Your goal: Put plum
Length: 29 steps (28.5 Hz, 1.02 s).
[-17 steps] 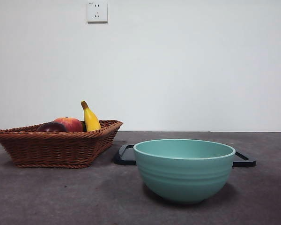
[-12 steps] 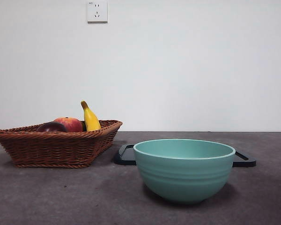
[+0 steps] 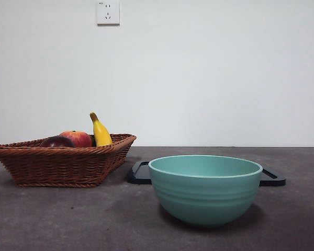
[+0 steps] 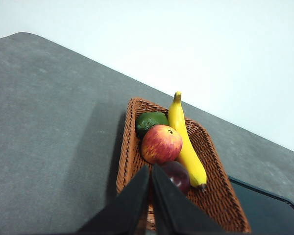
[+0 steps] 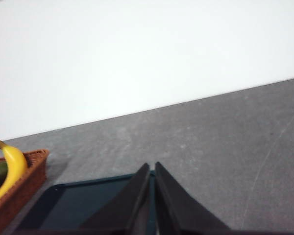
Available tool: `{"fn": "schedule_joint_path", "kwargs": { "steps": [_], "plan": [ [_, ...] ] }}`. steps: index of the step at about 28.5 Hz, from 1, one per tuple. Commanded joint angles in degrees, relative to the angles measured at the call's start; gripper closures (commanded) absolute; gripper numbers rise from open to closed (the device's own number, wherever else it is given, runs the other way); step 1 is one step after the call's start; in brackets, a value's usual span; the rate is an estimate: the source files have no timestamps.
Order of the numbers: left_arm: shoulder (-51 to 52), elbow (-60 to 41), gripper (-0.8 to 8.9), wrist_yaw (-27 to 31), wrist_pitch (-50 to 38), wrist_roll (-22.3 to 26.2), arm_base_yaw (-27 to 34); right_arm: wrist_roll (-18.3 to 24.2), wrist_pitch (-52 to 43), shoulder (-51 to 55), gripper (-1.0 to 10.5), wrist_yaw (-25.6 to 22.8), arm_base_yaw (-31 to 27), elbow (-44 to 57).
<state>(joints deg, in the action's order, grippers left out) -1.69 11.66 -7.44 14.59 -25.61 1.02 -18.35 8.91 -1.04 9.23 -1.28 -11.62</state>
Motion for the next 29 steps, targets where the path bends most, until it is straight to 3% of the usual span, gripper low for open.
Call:
{"fn": "schedule_joint_path", "kwargs": {
  "steps": [1, 6, 16, 23, 29],
  "plan": [
    [-2.1, 4.8, 8.03, -0.3, 3.3, -0.2, 0.1, -0.3, 3.0, -2.0, 9.4, 0.8, 0.0, -4.9],
    [-6.8, 12.5, 8.03, -4.4, 9.0, 4.2, 0.1, 2.5, 9.3, -7.1, 9.4, 4.9, 0.0, -13.0],
    [-21.9, 29.0, 8.04, -14.5, 23.4, 18.2, 0.1, 10.9, 28.4, -23.4, 9.4, 16.0, 0.0, -31.9],
    [-32.0, 38.5, 8.04, -23.2, 32.4, 24.1, -0.6, 16.7, 40.4, -32.2, 9.4, 21.0, 0.2, -41.5],
    [-36.3, 43.5, 8.04, -25.3, 39.1, 28.2, -2.1, 21.4, 50.0, -36.7, 9.4, 21.4, 2.5, -45.5]
  ]
}}
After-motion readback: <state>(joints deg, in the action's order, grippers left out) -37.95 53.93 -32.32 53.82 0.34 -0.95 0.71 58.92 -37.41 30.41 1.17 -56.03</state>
